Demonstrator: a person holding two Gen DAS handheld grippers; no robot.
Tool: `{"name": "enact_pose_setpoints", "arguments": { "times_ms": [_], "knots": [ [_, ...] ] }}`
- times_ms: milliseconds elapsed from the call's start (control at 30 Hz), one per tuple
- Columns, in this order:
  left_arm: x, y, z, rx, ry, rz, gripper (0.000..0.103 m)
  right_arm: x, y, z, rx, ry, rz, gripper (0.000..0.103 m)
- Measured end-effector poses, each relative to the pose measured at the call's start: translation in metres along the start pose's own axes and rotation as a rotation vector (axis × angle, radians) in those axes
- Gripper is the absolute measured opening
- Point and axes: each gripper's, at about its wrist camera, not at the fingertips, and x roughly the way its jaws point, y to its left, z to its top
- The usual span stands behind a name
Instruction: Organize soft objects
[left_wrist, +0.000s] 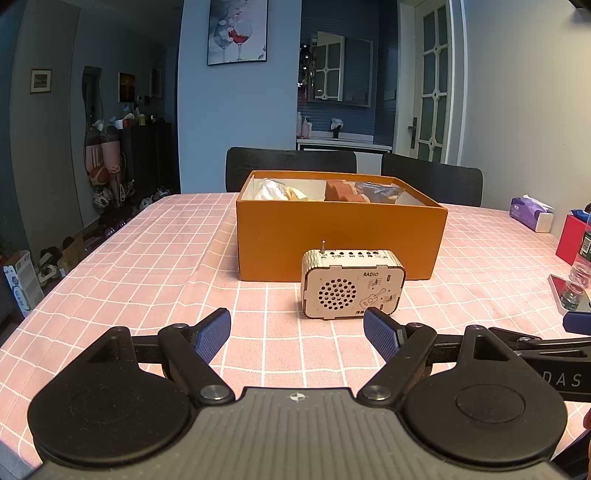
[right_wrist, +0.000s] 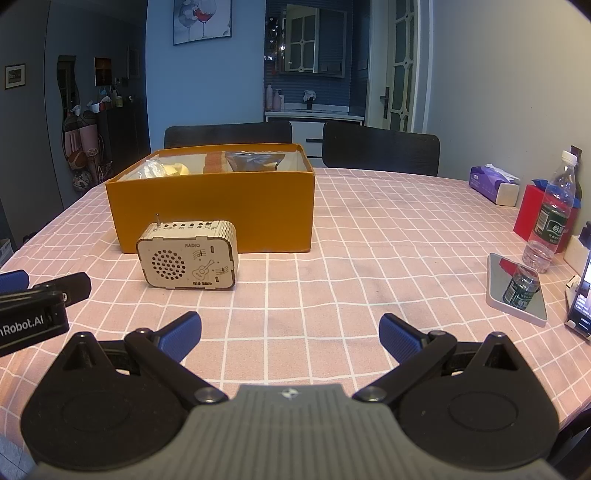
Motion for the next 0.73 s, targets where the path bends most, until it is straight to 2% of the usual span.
{"name": "enact_pose_setpoints", "arguments": {
  "times_ms": [733],
  "knots": [
    [0.0024,-0.0006,-0.0007,0.002,0.005,-0.006,0.096,0.0032,-0.0009,-0.0017,0.006,0.008,0.005,0.1]
  ]
}}
